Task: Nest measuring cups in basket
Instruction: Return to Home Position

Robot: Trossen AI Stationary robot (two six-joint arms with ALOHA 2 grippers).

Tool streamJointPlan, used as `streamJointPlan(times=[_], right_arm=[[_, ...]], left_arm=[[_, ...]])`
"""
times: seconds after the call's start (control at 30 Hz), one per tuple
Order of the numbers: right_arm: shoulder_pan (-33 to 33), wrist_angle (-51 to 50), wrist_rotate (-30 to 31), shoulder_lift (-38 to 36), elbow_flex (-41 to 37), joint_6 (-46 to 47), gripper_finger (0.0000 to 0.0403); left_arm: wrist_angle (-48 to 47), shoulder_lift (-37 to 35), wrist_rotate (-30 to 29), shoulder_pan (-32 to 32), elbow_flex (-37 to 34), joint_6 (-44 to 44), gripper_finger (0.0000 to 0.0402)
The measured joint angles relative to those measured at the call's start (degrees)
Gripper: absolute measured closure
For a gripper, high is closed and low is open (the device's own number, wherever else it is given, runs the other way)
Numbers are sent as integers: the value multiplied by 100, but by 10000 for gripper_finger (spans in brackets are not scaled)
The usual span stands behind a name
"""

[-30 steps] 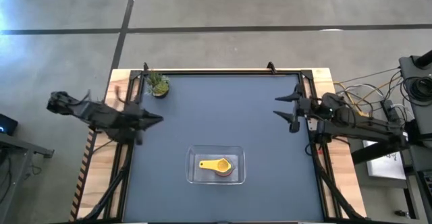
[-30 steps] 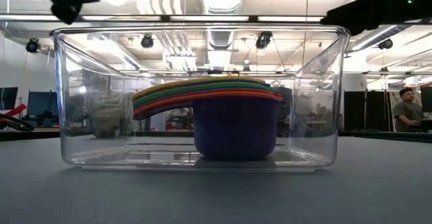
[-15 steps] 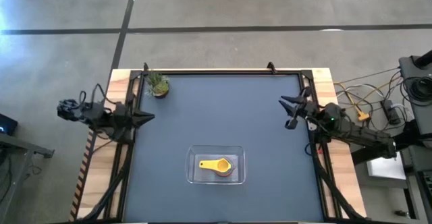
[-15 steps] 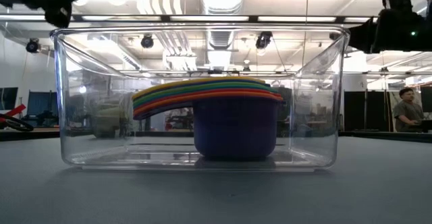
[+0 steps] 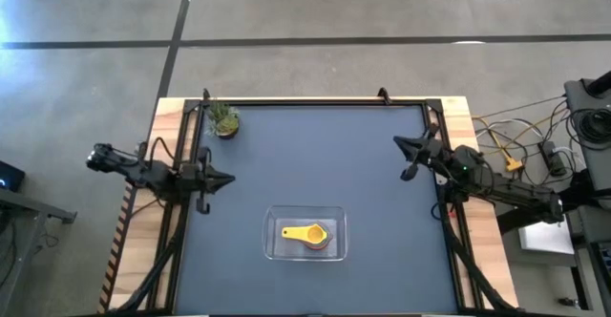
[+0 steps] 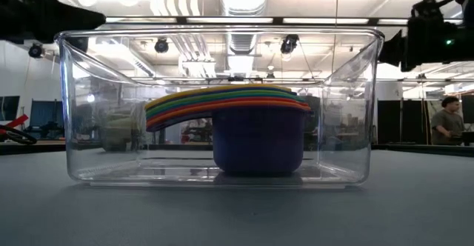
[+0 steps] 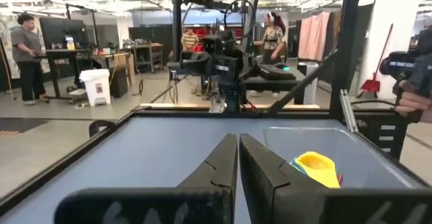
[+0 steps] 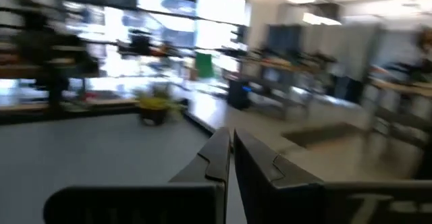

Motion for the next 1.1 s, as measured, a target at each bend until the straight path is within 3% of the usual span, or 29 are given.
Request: streamJointPlan(times=[0.17,1.1], right_arm=[[0,-50,731,44,-2,383,390],[0,-129,752,44,-7,251,390]], left_arm=[[297,6,5,2,-287,-54,402],[313,96,-334,2,-344,-139,402]])
